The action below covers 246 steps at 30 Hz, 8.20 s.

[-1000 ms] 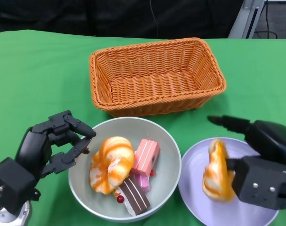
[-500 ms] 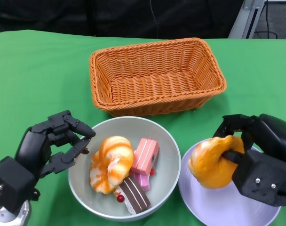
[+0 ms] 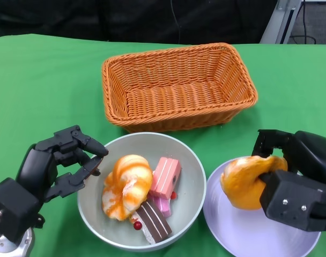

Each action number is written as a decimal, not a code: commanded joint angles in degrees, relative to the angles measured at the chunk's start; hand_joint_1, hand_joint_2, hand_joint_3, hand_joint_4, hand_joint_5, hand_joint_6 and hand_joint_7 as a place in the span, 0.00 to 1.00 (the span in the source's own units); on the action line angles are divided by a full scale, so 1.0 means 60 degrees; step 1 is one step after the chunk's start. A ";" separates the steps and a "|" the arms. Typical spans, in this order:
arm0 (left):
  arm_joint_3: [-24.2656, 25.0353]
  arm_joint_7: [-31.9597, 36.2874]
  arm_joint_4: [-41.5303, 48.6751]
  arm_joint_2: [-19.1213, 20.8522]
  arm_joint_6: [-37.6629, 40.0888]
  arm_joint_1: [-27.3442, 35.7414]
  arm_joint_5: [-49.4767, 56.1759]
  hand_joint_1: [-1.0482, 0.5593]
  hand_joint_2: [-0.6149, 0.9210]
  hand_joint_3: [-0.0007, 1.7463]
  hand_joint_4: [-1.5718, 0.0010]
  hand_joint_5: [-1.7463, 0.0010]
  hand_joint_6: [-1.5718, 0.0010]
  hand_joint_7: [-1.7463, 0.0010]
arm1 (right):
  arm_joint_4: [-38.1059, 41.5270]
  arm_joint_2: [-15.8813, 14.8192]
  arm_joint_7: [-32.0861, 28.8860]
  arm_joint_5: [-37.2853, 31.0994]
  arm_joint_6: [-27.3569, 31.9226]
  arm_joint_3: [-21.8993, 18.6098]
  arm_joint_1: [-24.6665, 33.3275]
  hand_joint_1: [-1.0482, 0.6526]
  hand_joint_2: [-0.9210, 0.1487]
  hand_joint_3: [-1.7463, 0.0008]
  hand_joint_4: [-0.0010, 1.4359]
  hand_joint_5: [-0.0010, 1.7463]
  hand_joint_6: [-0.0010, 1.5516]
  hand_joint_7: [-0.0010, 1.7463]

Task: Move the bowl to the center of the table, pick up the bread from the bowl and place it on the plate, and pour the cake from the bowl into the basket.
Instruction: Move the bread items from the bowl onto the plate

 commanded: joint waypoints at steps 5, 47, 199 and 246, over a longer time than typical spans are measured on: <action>-0.0020 0.0166 -0.0170 0.0154 0.0116 0.0197 0.0087 0.54 0.96 0.25 0.51 0.19 0.51 0.36 | -0.0868 -0.0871 0.1914 -0.1090 0.1559 0.0656 -0.0318 0.20 0.00 0.84 0.43 0.04 0.27 0.01; -0.0205 0.0340 -0.0821 0.0121 0.0284 0.0484 0.0196 0.53 0.94 0.28 0.50 0.20 0.51 0.37 | 0.0894 -0.2271 0.6034 -0.2702 0.2518 0.1677 -0.4221 0.10 0.00 0.90 0.24 0.01 0.22 0.00; 0.1473 -0.2087 -0.3215 0.2047 0.6930 -0.0356 -0.2730 0.53 0.89 0.37 0.54 0.12 0.52 0.30 | 0.8886 0.2896 -0.9500 -0.6195 -0.4979 0.6985 -0.5402 0.30 0.03 1.00 0.63 0.14 0.62 0.02; 0.1314 -0.1922 -0.2690 0.2039 0.6323 -0.0423 -0.2266 0.53 0.85 0.42 0.56 0.12 0.52 0.31 | 0.6339 0.1897 -0.9406 -0.4777 -0.5973 0.6160 -0.5569 0.36 0.06 1.00 0.52 0.75 0.79 0.01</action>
